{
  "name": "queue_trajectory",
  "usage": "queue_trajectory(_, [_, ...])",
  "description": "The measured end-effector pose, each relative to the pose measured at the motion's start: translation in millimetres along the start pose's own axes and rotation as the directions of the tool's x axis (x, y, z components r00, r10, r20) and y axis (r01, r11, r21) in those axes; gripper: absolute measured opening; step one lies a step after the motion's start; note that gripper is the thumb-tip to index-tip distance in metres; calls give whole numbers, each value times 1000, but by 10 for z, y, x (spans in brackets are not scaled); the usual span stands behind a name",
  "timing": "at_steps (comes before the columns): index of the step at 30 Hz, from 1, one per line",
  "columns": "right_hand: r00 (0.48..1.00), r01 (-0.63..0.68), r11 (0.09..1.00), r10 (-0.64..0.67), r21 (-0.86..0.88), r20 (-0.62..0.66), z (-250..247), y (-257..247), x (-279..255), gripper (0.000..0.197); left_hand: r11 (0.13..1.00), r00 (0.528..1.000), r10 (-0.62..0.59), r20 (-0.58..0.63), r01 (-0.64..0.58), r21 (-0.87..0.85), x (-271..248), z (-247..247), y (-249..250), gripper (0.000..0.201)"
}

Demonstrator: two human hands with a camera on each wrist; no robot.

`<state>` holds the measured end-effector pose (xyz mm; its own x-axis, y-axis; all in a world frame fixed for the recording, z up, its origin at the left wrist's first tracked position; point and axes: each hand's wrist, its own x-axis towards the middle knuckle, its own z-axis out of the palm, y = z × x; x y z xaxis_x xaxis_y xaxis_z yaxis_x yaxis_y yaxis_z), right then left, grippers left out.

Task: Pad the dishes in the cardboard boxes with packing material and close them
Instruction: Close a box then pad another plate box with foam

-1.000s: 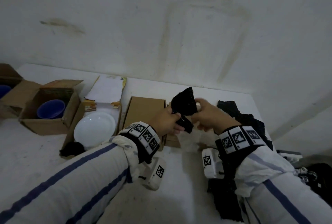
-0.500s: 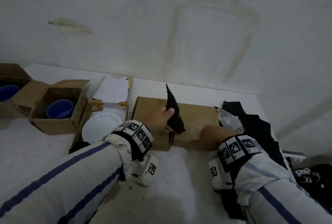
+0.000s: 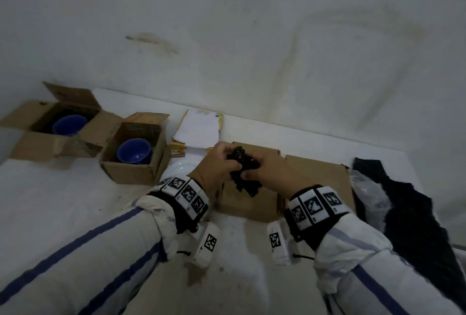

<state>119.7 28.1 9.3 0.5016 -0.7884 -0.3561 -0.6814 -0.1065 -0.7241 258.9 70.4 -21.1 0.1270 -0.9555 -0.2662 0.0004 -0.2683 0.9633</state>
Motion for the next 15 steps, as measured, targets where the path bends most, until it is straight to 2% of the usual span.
queue_trajectory(3, [998,45,981,-38,189,-41,213,-196,175,34,995,994,-86,-69,83,-50,-36,-368,-70,26])
queue_trajectory(6, [998,59,907,-64,418,-3,422,-386,330,30,977,977,-212,16,212,-24,-61,-715,-142,19])
queue_trajectory(8, [999,28,890,-38,454,13,573,-471,475,29,980,980,-197,-8,197,-10,-49,-877,-185,15])
queue_trajectory(10, [1000,-17,874,12,486,15,697,-528,607,25,989,980,-148,-131,149,-6,4,-1003,-221,10])
queue_trajectory(12, [999,-49,889,39,455,32,778,-560,711,14,992,982,-113,-154,121,42,71,-1097,-267,13])
queue_trajectory(15, [999,6,985,-12,170,35,838,-582,835,10,994,989,-70,-131,81,78,143,-1165,-334,12])
